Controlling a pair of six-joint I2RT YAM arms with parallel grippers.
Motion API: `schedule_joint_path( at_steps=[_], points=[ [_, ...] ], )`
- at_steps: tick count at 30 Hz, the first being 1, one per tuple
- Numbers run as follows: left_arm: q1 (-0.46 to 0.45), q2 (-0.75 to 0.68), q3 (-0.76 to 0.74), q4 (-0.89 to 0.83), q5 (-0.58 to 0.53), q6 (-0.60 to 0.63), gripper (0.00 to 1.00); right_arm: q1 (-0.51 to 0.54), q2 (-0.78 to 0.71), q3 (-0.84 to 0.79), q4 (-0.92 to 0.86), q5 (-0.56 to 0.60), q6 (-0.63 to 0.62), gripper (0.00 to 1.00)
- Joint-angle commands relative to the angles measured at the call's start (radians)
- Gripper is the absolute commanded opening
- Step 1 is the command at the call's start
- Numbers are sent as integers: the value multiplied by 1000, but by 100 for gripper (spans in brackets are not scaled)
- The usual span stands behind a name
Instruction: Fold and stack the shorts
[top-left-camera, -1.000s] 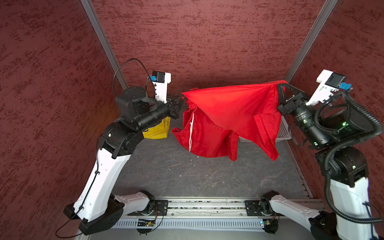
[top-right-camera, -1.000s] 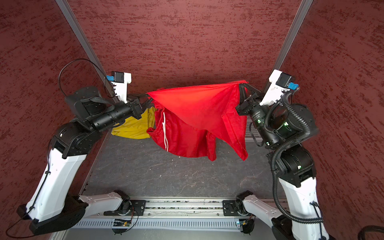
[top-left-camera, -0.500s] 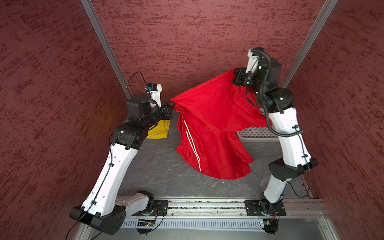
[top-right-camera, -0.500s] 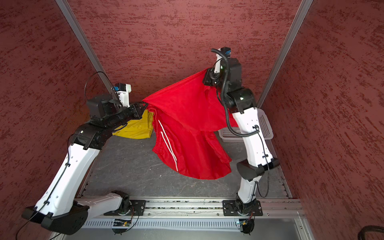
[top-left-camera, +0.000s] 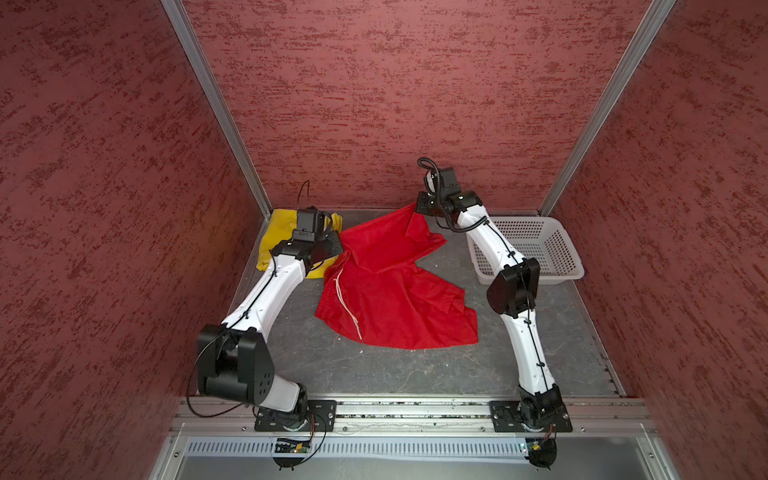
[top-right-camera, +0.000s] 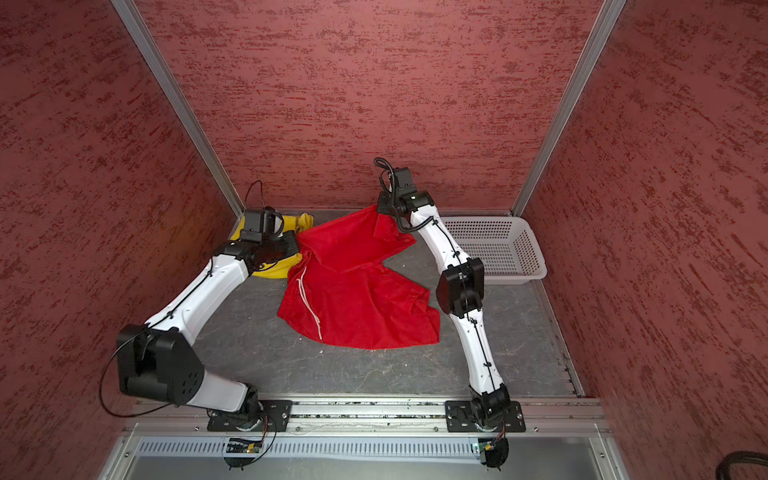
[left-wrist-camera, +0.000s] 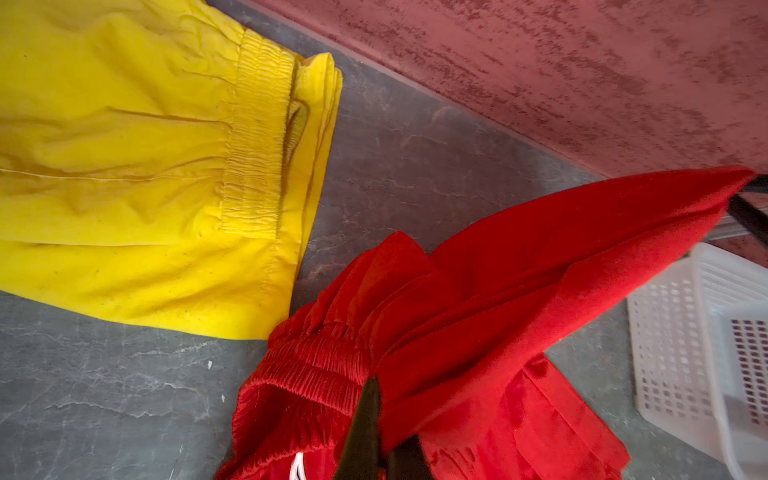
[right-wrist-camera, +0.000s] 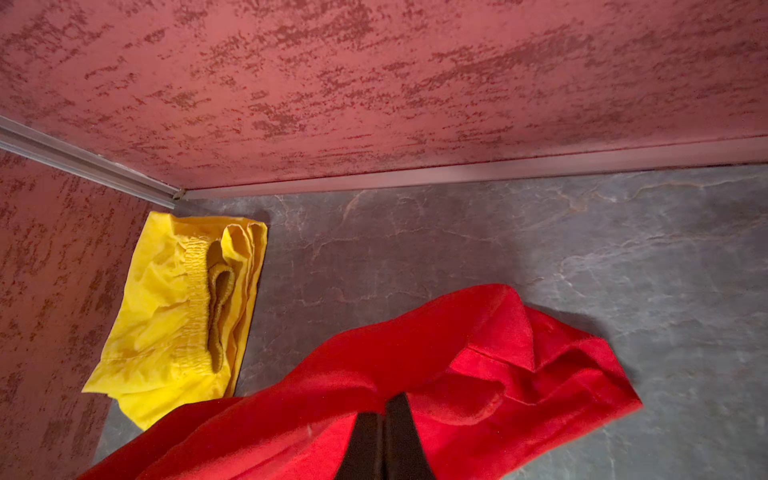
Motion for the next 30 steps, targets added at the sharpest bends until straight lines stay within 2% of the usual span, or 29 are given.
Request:
schedule_joint_path(
  at_steps=[1, 2, 3, 4, 5, 6, 8, 9, 11, 13, 15, 18, 23, 27, 30],
  points=[
    [34, 73, 83, -18, -209, -1, 0, -93, -14, 26, 192, 147, 9, 0],
    [35, 105, 118, -22, -241, 8, 0, -93, -8, 24, 224, 145, -7, 0],
    [37, 134, 149, -32, -273, 15, 0, -93, -3, 26, 251, 142, -21, 10],
    [41, 168, 189, -47, -301, 23, 5, -93, 2, 25, 274, 141, -33, 30],
    [47, 198, 232, -73, -319, 24, 25, -94, 6, 31, 283, 151, -42, 47],
    [52, 220, 264, -95, -336, 23, 44, -93, 7, 34, 280, 160, -52, 54],
    [59, 250, 322, -134, -366, 24, 72, -93, -6, 37, 246, 194, -75, 62],
    [61, 255, 337, -142, -377, 29, 78, -93, -16, 35, 220, 209, -87, 64],
    [62, 247, 351, -150, -401, 35, 84, -92, -48, 19, 153, 252, -115, 65],
    [63, 225, 345, -159, -416, 33, 86, -92, -94, -30, 95, 288, -135, 65],
    [61, 188, 318, -158, -400, 24, 85, -91, -177, -154, 90, 291, -152, 64],
    [39, 102, 224, -143, -333, 3, 82, -77, -345, -425, 136, 271, -142, 62],
    [-62, -76, 14, -162, -284, -22, 66, -15, -620, -912, 232, 273, -113, 64],
    [-130, -198, -148, -208, -236, -80, 65, 11, -730, -1141, 237, 221, -78, 64],
    [-158, -267, -274, -217, -202, -138, 56, 41, -765, -1247, 241, 199, -65, 64]
  ],
)
